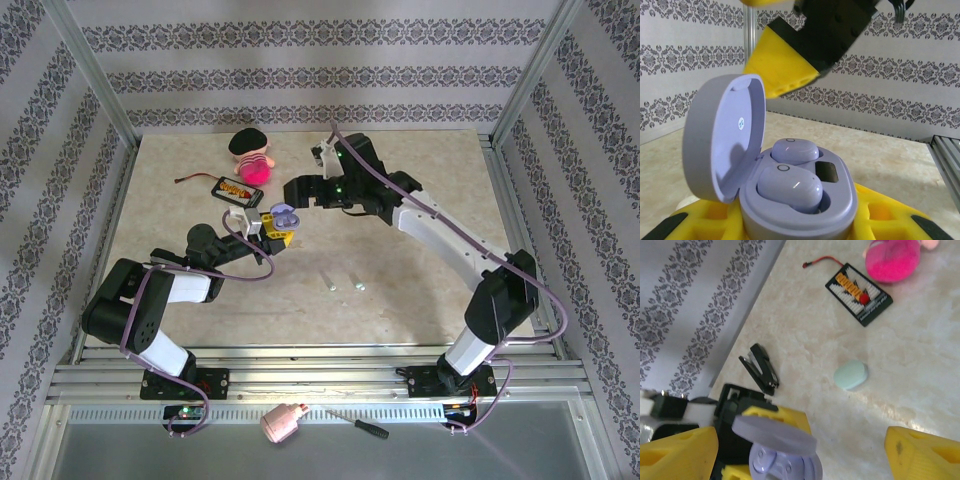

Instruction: Insert the wireless bluetooth earbuds into the charging case

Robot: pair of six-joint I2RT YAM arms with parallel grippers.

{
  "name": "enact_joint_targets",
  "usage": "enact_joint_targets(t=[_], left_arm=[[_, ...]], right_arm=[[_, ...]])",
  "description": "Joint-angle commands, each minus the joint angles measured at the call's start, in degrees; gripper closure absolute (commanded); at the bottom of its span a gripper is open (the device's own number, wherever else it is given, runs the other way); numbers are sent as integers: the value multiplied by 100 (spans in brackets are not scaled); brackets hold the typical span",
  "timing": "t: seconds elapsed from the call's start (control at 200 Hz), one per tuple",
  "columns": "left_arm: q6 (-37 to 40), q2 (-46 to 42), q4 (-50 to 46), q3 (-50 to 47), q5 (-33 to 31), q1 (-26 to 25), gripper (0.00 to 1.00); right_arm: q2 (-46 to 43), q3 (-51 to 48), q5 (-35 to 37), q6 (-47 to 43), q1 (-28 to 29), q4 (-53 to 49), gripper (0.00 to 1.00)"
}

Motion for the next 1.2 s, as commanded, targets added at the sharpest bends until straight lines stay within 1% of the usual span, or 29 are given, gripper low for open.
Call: enact_joint_targets(t=[0.0, 0.115, 0.24, 0.55, 0.705, 0.75, 0.829, 0.909, 0.934, 0.999, 1.074, 1.134, 1.194], left_arm=[[129, -158, 355, -69, -19, 24, 84], [146, -180, 354, -78, -36, 31, 84], [146, -211, 355, -93, -63, 28, 84], [172, -231, 337, -91, -165, 29, 84], [168, -214, 337, -74, -168, 30, 85], [163, -226, 350, -78, -170, 26, 84], [181, -252, 357, -90, -230, 31, 85], [207, -262, 351, -105, -351, 30, 85], [227, -260, 348, -102, -390, 27, 85], [257, -256, 339, -86, -516, 30, 84], [326, -222, 329, -71, -628, 23, 85], [354, -181, 294, -29, -658, 31, 84], [335, -132, 321, 14, -665, 30, 84]], right_arm=[[322, 269, 184, -106, 48, -219, 14], [459, 281, 80, -110, 52, -248, 14], [418, 138, -22, -132, 53, -284, 13], [-54, -552, -184, -102, 70, -140, 13], [-329, -764, -467, 262, 3, 297, 13], [-398, -931, -643, 523, -42, 616, 13], [-472, -1399, -1122, 1309, -126, 1499, 13], [-486, -2084, -1642, 2503, -218, 2994, 15], [-464, -2259, -1737, 2869, -236, 3557, 16], [-347, -2569, -1912, 3575, -255, 4503, 20], [-181, -2785, -2064, 4151, -242, 5330, 22], [-26, -2902, -2097, 4430, -233, 5730, 24], [114, -2998, -2108, 4679, -205, 6106, 30]])
